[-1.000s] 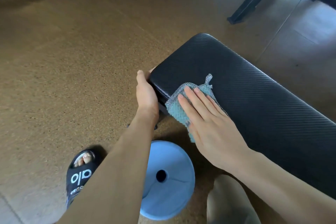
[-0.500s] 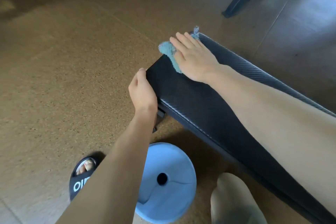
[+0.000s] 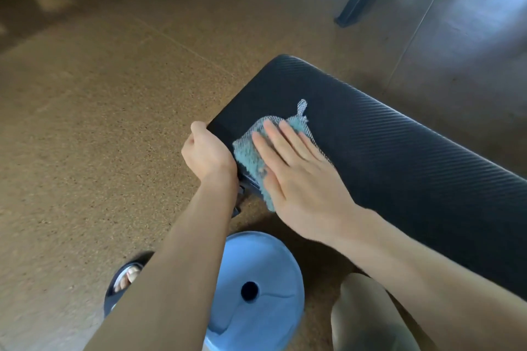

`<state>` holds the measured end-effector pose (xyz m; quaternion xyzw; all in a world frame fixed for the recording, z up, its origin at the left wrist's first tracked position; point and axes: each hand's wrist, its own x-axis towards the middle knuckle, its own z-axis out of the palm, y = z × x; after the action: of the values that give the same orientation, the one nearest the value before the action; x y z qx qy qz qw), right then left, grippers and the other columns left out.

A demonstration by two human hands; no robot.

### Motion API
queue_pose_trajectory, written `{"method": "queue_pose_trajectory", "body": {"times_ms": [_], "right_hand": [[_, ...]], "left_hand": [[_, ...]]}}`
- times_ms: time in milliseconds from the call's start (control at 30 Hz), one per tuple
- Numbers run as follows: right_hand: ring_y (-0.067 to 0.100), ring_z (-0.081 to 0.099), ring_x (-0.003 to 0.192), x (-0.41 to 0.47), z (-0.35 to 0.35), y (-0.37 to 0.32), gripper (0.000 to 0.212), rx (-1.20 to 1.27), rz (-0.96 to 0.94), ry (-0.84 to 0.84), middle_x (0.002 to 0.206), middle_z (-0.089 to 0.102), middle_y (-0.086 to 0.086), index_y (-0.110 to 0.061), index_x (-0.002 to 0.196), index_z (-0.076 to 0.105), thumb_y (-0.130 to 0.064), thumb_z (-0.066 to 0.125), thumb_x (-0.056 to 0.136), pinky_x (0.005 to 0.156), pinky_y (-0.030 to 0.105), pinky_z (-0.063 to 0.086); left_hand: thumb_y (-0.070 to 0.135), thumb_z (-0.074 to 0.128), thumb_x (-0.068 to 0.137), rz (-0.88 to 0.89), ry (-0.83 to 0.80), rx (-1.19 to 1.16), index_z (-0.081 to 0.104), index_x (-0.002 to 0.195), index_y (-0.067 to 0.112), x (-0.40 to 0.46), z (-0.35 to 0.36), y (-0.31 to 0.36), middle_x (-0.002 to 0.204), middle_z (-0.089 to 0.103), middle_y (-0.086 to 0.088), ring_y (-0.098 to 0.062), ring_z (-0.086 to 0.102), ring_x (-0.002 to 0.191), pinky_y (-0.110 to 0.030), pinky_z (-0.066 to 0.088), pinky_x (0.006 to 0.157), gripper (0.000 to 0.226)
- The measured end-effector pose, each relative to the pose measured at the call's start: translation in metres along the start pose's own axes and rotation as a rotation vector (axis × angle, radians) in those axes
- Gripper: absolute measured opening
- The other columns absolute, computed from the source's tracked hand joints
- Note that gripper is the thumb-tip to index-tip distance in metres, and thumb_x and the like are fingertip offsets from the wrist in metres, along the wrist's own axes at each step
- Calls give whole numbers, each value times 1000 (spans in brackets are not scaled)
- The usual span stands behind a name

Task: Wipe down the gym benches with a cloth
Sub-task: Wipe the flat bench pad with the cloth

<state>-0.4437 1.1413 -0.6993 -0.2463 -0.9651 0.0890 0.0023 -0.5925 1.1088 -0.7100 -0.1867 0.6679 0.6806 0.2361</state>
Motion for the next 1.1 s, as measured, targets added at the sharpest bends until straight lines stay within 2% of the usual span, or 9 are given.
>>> {"method": "queue_pose_trajectory", "body": {"times_ms": [100,200,300,433,567,733,833,933,1100], "right_hand": [[23,7,159,-18,3,-4,60,-42,-67,-27,172,13,6,-16,164,19,-36,18,107,129,41,10],[22,8,159,20,-1,6,62,-57,-111,-33,172,13,4,-18,164,18,-38,11,106,129,40,9],[21,0,159,82,-3,12,59,-24,-1,-40,173,5,1,-20,165,10,-38,11,109,129,39,3],[24,-5,159,117,-4,-5,58,16,118,-54,173,0,4,-16,165,7,-34,16,111,128,41,-1],[23,4,159,63,5,-22,63,-27,-7,-2,173,9,5,-13,164,15,-36,9,105,128,42,7],[20,5,159,86,-2,-4,62,-27,-76,-48,172,11,1,-19,164,18,-37,10,106,129,40,7],[16,-2,159,127,-10,17,56,11,23,-68,173,6,-4,-24,165,13,-36,15,111,128,37,1],[16,-2,159,138,-14,49,54,9,114,-37,173,5,-5,-25,165,12,-35,13,111,129,37,1],[24,19,155,95,-20,121,55,40,375,27,170,21,1,-25,164,15,-35,15,110,127,39,14]], "left_hand": [[24,46,95,13,-1,-9,50,67,15,-3,0,1,66,50,1,-19,44,61,-30,36,56,30],[22,45,94,3,-11,-27,49,65,15,-3,1,0,63,52,1,-18,45,57,-28,38,53,29],[27,45,92,45,1,11,47,66,17,3,1,-3,70,52,-2,-21,45,68,-35,38,64,27],[27,45,92,66,8,23,47,65,17,5,0,-4,68,52,-1,-22,44,68,-37,37,65,29],[24,47,95,69,8,7,61,61,17,8,0,-3,65,63,1,-21,55,67,-38,47,68,37],[24,45,97,83,8,-1,57,61,17,6,2,-4,65,59,2,-19,51,65,-36,43,66,38],[25,44,94,94,20,16,48,64,16,6,1,-5,67,50,0,-21,44,68,-37,38,65,31],[26,45,94,83,6,27,51,64,17,4,2,-4,69,51,0,-21,47,70,-36,39,67,31],[25,47,90,53,13,2,50,58,21,4,3,-3,65,49,4,-21,46,69,-37,39,68,32]]}}
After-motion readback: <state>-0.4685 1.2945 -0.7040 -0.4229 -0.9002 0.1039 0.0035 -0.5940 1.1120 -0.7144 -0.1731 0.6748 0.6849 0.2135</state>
